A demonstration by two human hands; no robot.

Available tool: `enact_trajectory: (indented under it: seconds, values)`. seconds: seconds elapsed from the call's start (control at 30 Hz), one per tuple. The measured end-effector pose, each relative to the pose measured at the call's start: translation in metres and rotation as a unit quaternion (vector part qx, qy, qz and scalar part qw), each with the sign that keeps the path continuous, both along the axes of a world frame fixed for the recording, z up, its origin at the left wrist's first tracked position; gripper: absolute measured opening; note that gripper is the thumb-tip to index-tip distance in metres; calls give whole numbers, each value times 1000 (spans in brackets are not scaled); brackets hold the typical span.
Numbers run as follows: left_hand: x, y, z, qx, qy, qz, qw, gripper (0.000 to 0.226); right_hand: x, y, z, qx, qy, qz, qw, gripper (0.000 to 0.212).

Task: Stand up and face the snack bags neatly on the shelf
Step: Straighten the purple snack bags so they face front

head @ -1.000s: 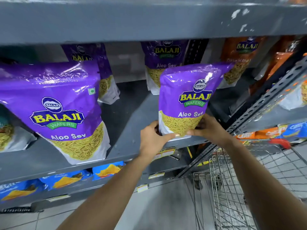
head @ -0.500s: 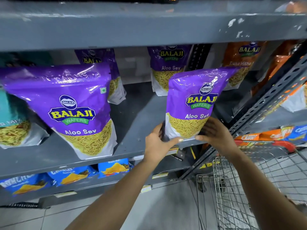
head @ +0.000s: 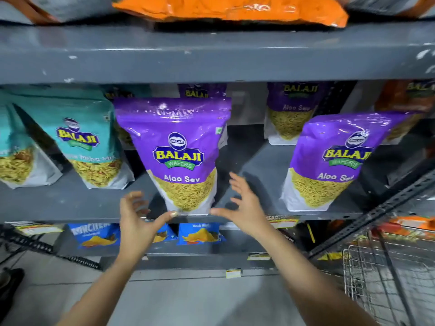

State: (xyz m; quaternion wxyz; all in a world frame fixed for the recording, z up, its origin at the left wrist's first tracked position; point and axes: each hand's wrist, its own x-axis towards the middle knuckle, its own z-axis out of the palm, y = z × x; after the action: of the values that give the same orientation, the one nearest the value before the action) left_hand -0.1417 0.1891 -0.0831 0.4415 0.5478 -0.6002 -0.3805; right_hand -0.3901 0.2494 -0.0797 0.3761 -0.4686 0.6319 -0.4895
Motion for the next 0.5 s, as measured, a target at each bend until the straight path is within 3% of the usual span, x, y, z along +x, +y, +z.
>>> enact_trajectory:
  seconds: [0.07, 0.13, 0.2, 0.27, 0.33, 0.5]
  values:
    - [5, -20, 0, 52, 2, -83, 995, 101, 9, -20, 2, 24, 5, 50, 998, 100]
    - [0, -32, 1, 79, 5, -146, 986, 95, 15, -31, 0, 45, 19, 76, 996, 86]
    - [-7, -32, 2, 98, 3, -145, 985, 77, 16, -33, -4, 52, 23, 74, 996, 75]
    - [-15, -31, -2, 102, 6, -127, 987, 79, 11, -31, -4, 46, 10, 73, 996, 70]
    - [-25, -26, -5, 97, 10, -119, 988, 85, 2, -26, -3, 51, -7, 70, 996, 72]
    - [-46, -15, -5, 77, 3, -116, 990, 70, -15, -15, -4, 59, -17, 59, 996, 79]
